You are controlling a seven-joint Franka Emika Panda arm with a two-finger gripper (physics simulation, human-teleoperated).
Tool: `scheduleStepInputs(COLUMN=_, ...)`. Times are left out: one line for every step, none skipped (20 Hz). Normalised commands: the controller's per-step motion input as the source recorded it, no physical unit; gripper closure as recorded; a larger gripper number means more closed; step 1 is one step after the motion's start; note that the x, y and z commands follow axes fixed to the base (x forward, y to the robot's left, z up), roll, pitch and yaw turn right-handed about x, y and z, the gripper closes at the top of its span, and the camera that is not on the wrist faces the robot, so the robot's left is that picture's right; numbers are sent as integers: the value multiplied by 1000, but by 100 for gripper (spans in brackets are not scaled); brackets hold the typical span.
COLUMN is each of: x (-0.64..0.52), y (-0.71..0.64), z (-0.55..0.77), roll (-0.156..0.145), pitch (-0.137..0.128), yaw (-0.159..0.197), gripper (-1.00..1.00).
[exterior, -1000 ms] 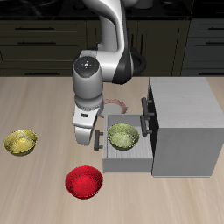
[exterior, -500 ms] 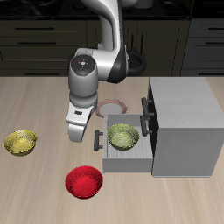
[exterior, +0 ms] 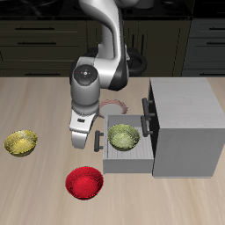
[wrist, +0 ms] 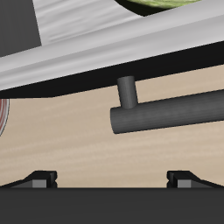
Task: Place the green bowl in the bottom drawer of the white cabinet and close the drawer
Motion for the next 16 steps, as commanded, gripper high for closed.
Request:
scheduleStepInputs(x=18, y=1, z=-104, roll=13, pitch=20, yaw=-48, gripper=-100)
scheduleStepInputs(x=13, y=-5, z=-171, roll=-2, pitch=3, yaw=17, gripper=-100)
scheduleStepInputs(x=2, y=3, z=-50, roll=-2, pitch=1, yaw=2, gripper=-100)
scheduleStepInputs(x=-52, y=102, z=-135, roll=22, pitch=29, yaw=-14, gripper=-100)
scheduleStepInputs(x=-17, y=72, z=-57, roll=7, pitch=-3, yaw=0, gripper=-100)
scheduleStepInputs(x=7, y=88, z=-140, roll=8, pitch=9, yaw=7, gripper=-100)
scheduleStepInputs(x=43, y=132, z=-215, roll=37, pitch=22, yaw=31, gripper=-100)
scheduleStepInputs(x=-4, y=167, z=-340, roll=24, pitch=36, yaw=-12, gripper=-100)
scheduleStepInputs(x=1, y=192, z=-125, roll=10, pitch=-1, yaw=3, gripper=-100)
scheduleStepInputs(x=44, y=353, z=-117, roll=53, pitch=5, yaw=-12, gripper=-100)
scheduleStepInputs(x=114, y=357, z=-51, roll=62, pitch=11, yaw=12, gripper=-100)
scheduleStepInputs(x=94, y=362, z=36, roll=74, pitch=-23, yaw=-33, gripper=-100)
scheduleStepInputs(x=19, y=197, z=5, roll=37, pitch=-5, yaw=-14, gripper=-100)
scheduleStepInputs(x=175, y=591, z=28, roll=111, pitch=-11, yaw=30, gripper=-100)
scheduleStepInputs(x=126, y=271, z=89, roll=51, pitch=-29, yaw=-36, gripper=-100)
scheduleStepInputs(x=122, y=380, z=50, roll=81, pitch=-26, yaw=0, gripper=-100)
